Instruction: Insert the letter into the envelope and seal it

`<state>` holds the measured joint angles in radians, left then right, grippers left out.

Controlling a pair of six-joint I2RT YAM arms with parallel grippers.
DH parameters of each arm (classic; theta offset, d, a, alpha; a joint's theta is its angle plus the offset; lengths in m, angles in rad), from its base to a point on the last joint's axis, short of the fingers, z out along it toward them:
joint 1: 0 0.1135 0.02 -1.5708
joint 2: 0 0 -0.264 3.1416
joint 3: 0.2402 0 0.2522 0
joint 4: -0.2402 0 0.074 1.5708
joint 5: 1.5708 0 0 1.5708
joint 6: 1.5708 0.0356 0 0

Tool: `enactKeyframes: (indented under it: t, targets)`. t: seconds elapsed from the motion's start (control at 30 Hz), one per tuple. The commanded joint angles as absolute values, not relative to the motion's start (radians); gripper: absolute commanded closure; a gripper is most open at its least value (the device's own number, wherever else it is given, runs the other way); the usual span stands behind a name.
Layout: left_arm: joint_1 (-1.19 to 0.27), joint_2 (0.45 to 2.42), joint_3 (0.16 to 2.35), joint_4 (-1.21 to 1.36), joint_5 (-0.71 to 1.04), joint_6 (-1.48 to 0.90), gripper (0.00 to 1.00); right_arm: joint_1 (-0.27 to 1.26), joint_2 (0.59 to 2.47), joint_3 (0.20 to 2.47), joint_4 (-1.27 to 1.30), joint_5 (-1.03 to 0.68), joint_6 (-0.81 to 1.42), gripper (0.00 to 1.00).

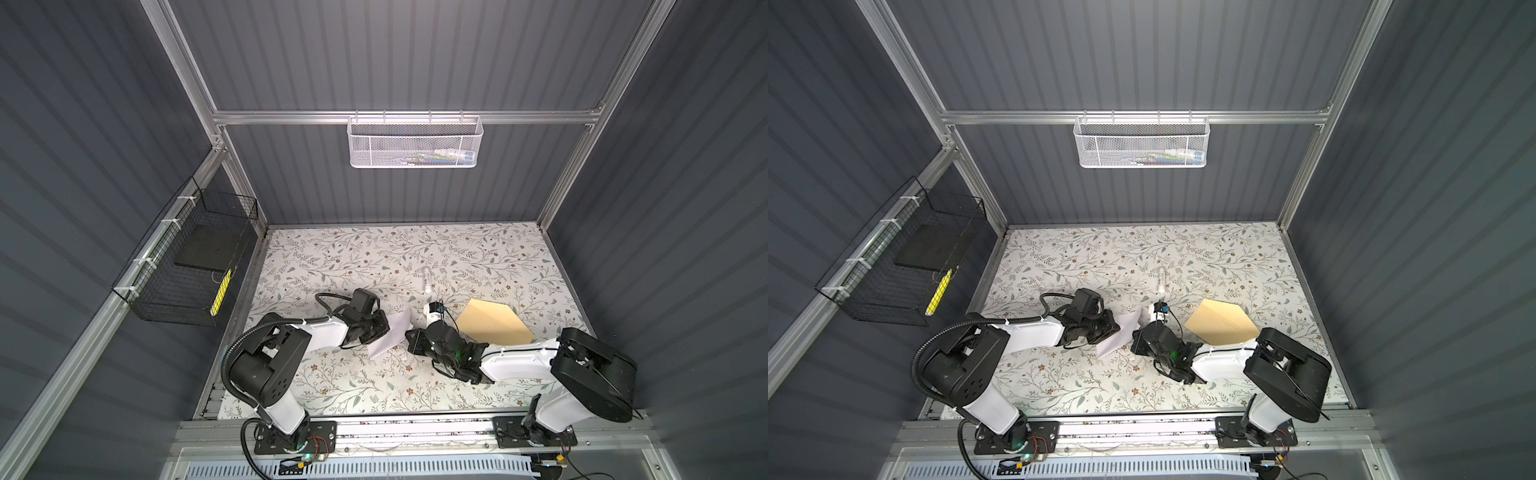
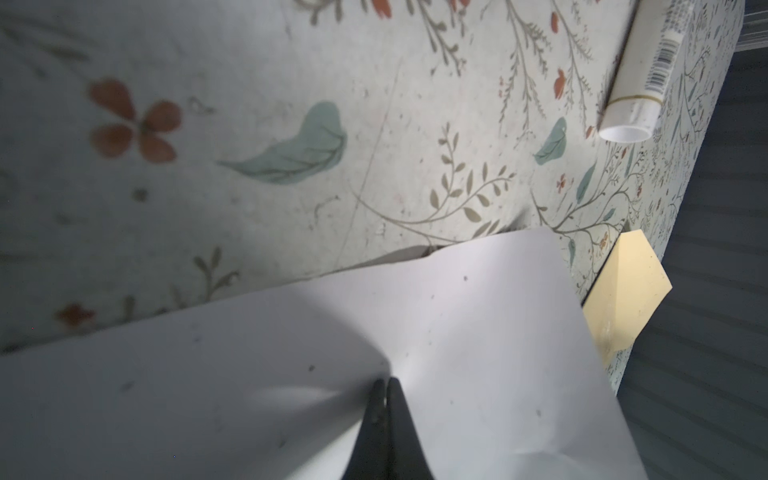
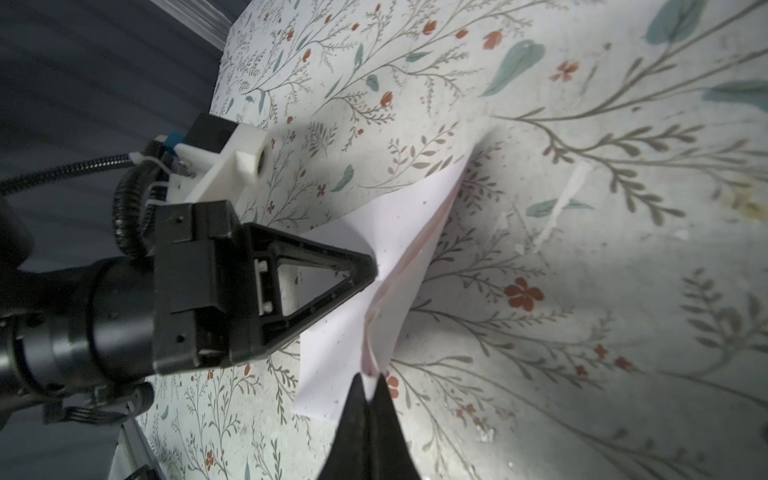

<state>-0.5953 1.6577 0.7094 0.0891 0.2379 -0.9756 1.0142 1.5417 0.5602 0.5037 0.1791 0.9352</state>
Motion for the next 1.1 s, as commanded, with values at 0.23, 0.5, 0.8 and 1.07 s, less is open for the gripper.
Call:
enactKeyframes:
  t: [0.23,0.5,0.8,1.07]
  targets:
    - [-0.603,1.629,0.648,-0.06,0.16,-0.936,0.93,1.138,1.607,0.717,0.279,0.185,0.642,1.0]
    - [-0.594,1.523,0.719,-0.152,0.126,-0.95,0.83,1.191,1.61,0.724,0.196,0.286,0.674,1.0]
    - [-0.592,1.397,0.818,-0.421,0.083,-0.95,0.67,1.204,1.617,0.742,0.14,0.346,0.746,1.0]
    - [-0.592,1.135,0.65,-0.507,0.111,-1.03,0.65,1.206,1.596,0.728,0.124,0.415,0.813,1.0]
